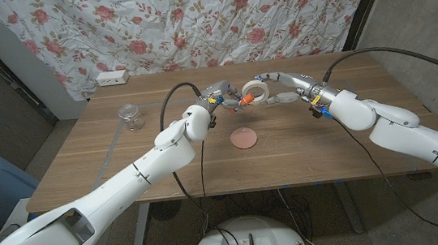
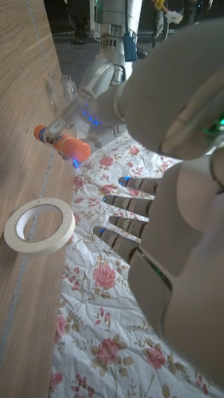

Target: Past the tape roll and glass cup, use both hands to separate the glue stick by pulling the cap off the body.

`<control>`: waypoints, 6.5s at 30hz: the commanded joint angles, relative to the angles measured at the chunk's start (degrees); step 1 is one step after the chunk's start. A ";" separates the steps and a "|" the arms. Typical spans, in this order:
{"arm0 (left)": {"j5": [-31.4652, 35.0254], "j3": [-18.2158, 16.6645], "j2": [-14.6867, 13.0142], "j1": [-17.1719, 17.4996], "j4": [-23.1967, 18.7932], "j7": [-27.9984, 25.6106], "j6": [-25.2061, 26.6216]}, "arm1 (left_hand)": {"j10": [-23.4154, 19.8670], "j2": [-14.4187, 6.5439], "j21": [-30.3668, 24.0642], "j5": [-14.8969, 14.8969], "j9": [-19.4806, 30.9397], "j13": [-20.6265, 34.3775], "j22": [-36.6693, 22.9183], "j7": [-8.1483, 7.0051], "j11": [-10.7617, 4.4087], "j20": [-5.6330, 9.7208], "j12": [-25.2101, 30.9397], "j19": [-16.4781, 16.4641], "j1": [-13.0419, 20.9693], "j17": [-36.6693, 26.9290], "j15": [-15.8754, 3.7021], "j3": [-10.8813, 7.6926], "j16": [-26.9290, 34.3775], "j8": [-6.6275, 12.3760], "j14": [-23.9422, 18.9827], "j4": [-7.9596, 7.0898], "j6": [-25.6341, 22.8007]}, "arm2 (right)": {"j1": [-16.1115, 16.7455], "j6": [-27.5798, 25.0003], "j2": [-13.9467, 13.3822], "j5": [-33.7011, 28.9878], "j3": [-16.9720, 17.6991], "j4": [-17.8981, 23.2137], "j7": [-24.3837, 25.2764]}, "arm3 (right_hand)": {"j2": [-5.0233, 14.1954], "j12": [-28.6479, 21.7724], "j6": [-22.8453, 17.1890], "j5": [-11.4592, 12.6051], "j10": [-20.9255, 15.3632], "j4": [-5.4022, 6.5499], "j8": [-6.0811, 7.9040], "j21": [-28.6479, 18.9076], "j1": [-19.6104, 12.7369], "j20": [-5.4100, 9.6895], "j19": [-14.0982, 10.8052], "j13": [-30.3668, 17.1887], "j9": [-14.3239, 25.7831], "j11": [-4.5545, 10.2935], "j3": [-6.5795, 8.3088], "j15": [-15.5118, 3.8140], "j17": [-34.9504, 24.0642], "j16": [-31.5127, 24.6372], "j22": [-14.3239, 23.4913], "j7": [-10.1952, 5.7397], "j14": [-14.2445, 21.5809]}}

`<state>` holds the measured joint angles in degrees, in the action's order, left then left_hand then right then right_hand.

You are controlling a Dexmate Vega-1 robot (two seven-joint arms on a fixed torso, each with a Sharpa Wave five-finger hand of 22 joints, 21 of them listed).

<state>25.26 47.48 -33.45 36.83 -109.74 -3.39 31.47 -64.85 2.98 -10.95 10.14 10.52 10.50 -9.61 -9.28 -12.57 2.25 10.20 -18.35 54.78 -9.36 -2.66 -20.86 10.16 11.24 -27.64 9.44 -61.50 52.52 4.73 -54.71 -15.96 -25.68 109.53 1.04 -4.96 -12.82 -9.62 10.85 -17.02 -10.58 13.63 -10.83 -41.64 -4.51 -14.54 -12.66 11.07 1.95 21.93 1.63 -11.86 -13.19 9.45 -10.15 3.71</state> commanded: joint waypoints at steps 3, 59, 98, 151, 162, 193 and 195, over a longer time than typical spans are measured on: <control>-0.09 0.61 -0.13 -0.32 0.24 -0.32 -0.66 | 0.02 -0.79 0.23 0.45 0.16 0.15 -0.07 0.10 -0.27 3.75 0.56 0.14 0.07 0.00 -8.11 -0.11 -0.09 0.05 0.20 -0.28 -0.36 | -1.84 0.66 0.79 -1.47 -1.34 -0.88 -1.31 | -0.93 -0.39 -1.18 -0.06 -1.14 0.46 0.69 -0.27 -0.48 0.15 -1.06 -0.35 0.17 0.27 -0.30 -0.34 -0.27 -0.48 0.17 -0.18 1.21; 0.90 1.26 0.79 -1.56 2.51 0.06 -2.84 | -0.11 -1.24 0.23 0.50 0.17 0.18 -0.06 0.06 -0.28 3.77 0.69 0.33 0.13 0.01 -7.98 0.23 -0.06 0.01 0.39 -0.19 -0.57 | -6.36 0.89 5.20 -5.55 -5.23 -5.25 -0.33 | -0.14 -3.43 -14.45 0.31 -16.39 1.15 4.69 -0.33 -5.67 1.27 -4.99 -0.27 0.20 4.66 0.22 -4.86 -0.36 -3.94 0.14 -2.32 10.52; 1.47 1.05 0.38 -1.06 2.08 0.41 -4.21 | -0.56 -1.61 0.23 0.53 0.19 0.21 -0.06 0.08 -0.29 3.76 0.82 0.44 0.27 0.01 -7.95 0.46 -0.04 0.08 0.45 -0.13 -0.95 | -4.77 -0.05 6.10 -7.08 -5.30 -5.75 4.22 | 0.70 -4.57 -25.40 0.81 -29.47 1.31 8.70 -0.25 -9.89 2.83 -8.55 0.05 1.02 9.06 -0.61 -9.58 -1.15 -8.07 0.13 -2.45 18.72; 2.74 1.55 1.00 -1.83 3.03 1.08 -5.11 | -0.70 -1.89 0.23 0.52 0.22 0.21 -0.05 0.07 -0.28 3.75 0.77 0.56 0.33 0.01 -7.91 0.80 -0.05 0.03 0.52 -0.12 -1.03 | -3.90 2.76 7.41 -5.15 -4.61 -8.34 8.33 | 3.02 -4.26 -38.39 0.72 -42.34 1.21 15.39 -0.04 -15.82 4.54 -11.30 -1.72 2.27 10.52 -3.33 -13.07 -2.40 -14.29 0.10 -2.55 25.58; 2.73 1.48 1.10 -1.71 3.09 1.13 -5.04 | -0.68 -1.94 0.23 0.53 0.22 0.21 -0.05 0.10 -0.28 3.70 0.75 0.60 0.35 0.01 -7.88 0.86 -0.04 0.02 0.51 -0.11 -1.03 | -4.07 3.66 7.72 -4.67 -4.63 -9.08 8.60 | 3.92 -4.43 -40.55 0.48 -43.89 1.18 16.82 0.04 -18.48 4.85 -11.38 -2.91 2.63 10.54 -3.83 -13.20 -2.97 -15.77 0.08 -2.52 26.18; 3.13 1.81 1.16 -2.24 3.59 1.55 -5.07 | -0.68 -2.08 0.26 0.54 0.23 0.21 -0.04 0.01 -0.28 3.68 0.73 0.77 0.38 0.02 -7.91 1.03 -0.05 -0.02 0.55 -0.11 -0.96 | -4.66 5.77 7.69 -3.01 -4.31 -10.37 7.29 | 6.11 -4.93 -43.25 -0.10 -46.46 1.36 17.50 0.04 -23.45 5.65 -13.98 -4.46 1.05 10.37 -5.35 -14.30 -3.32 -17.85 -0.04 -2.10 27.63; 3.14 1.77 1.17 -2.28 3.61 1.63 -5.04 | -0.68 -2.09 0.25 0.55 0.23 0.21 -0.04 0.02 -0.28 3.68 0.73 0.76 0.38 0.02 -7.93 1.03 -0.05 -0.01 0.56 -0.10 -0.98 | -4.60 5.34 7.53 -3.08 -4.27 -10.06 7.03 | 6.20 -4.91 -43.24 -0.11 -46.47 1.35 17.48 0.06 -23.56 5.65 -13.98 -4.47 1.02 10.37 -5.35 -14.36 -3.33 -17.86 -0.04 -2.08 27.61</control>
<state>28.34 49.16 -32.26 35.06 -106.69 -2.08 27.18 -64.89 1.98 -10.95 10.40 10.54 10.51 -9.62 -9.08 -12.60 2.46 10.65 -17.72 54.70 -9.36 -2.66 -19.76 10.20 10.92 -27.23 9.62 -61.36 47.94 10.88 -46.92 -19.26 -30.19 98.95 8.96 0.55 -17.40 -52.41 10.79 -62.47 -9.09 30.78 -10.83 -63.74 0.92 -28.15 -16.91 11.97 12.00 16.74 -2.76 -15.05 -30.78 9.34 -12.19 31.04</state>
